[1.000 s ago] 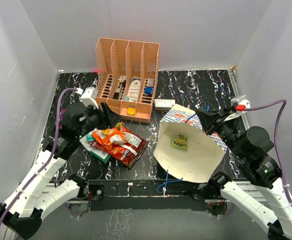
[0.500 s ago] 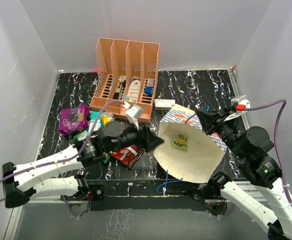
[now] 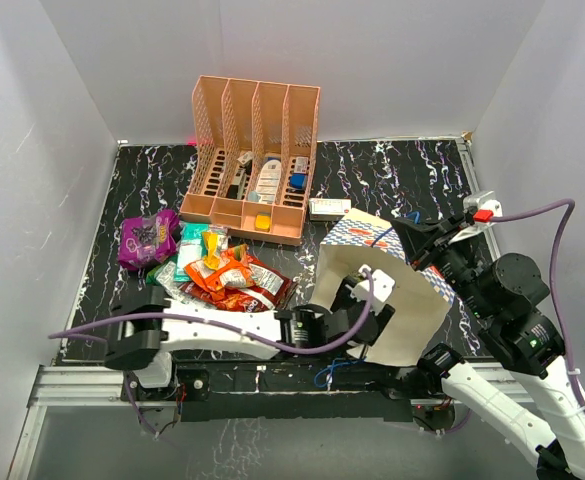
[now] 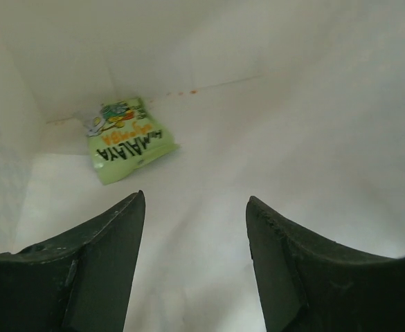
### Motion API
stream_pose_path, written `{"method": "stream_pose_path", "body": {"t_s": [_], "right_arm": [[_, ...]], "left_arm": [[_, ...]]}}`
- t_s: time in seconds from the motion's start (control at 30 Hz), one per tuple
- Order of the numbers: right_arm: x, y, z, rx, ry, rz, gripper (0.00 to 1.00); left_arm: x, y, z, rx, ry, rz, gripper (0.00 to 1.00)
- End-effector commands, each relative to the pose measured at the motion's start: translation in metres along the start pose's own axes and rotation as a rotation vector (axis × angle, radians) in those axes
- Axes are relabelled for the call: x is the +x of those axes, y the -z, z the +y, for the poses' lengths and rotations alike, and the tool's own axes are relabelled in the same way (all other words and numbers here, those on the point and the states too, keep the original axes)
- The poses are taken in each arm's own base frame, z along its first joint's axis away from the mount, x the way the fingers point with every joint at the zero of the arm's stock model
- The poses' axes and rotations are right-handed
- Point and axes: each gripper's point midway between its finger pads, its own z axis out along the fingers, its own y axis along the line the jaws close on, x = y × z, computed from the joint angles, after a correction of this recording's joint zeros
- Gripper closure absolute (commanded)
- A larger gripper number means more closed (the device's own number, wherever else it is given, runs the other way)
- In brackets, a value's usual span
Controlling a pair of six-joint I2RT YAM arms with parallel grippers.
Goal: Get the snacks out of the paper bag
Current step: Take out the snack from the paper bag.
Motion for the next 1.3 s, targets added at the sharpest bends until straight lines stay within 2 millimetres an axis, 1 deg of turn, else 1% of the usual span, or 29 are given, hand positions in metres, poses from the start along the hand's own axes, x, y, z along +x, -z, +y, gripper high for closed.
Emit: {"method": "stream_pose_path", "body": {"t_s": [0.0,0.13,0.23,0.3,0.37,0.43,0.5,0.63,0.67,0.77,0.83,0.87,0.97,1.07,1.17,1.27], "right_arm": [[-0.023,0.006,0.003,-0.008,-0.009,-0.078,0.93],[-0.026,0.009,0.004,-0.012,-0.014,-0.086,0.93],[-0.027,0.010,0.004,-0.011,-0.017,-0.086,0.93],[-0.026,0.010,0.004,-0.012,-0.020,-0.086,0.93],[-0.027,0.010,0.005,-0.015,-0.023,-0.086,0.93],[-0.026,0.009,0.006,-0.019,-0.025,-0.082,0.93],[-0.026,0.009,0.006,-0.020,-0.024,-0.082,0.93],[-0.027,0.009,0.005,-0.015,-0.025,-0.084,0.93],[-0.027,0.010,0.005,-0.013,-0.025,-0.085,0.93],[-0.026,0.009,0.005,-0.013,-0.025,-0.082,0.93],[-0.024,0.008,0.005,-0.013,-0.024,-0.077,0.93],[-0.024,0.008,0.005,-0.012,-0.025,-0.076,0.93],[-0.024,0.008,0.005,-0.012,-0.025,-0.076,0.93],[-0.023,0.009,0.004,-0.008,-0.024,-0.071,0.93],[-0.022,0.009,0.002,-0.001,-0.023,-0.070,0.93],[-0.021,0.009,0.003,-0.006,-0.026,-0.070,0.93]], "left_arm": [[-0.002,-0.020,0.020,-0.149,-0.048,-0.070,0.41],[0.013,-0.045,0.015,-0.166,-0.109,-0.085,0.43],[0.023,-0.062,0.014,-0.181,-0.111,-0.087,0.47],[0.028,-0.074,0.016,-0.200,-0.111,-0.092,0.48],[0.035,-0.087,0.021,-0.227,-0.117,-0.078,0.48],[0.043,-0.099,0.029,-0.276,-0.131,-0.074,0.40],[0.046,-0.109,0.036,-0.306,-0.139,-0.064,0.34],[0.046,-0.124,0.053,-0.375,-0.163,-0.068,0.22],[0.047,-0.129,0.060,-0.392,-0.164,-0.062,0.19],[0.056,-0.143,0.076,-0.435,-0.151,-0.014,0.16],[0.059,-0.148,0.082,-0.454,-0.151,0.000,0.05],[0.059,-0.151,0.083,-0.458,-0.157,0.000,0.02],[0.057,-0.156,0.084,-0.468,-0.175,0.004,0.02],[0.062,-0.161,0.093,-0.503,-0.159,0.035,0.02],[0.076,-0.168,0.103,-0.524,-0.122,0.095,0.02],[0.089,-0.174,0.098,-0.494,-0.114,0.130,0.05]]}}
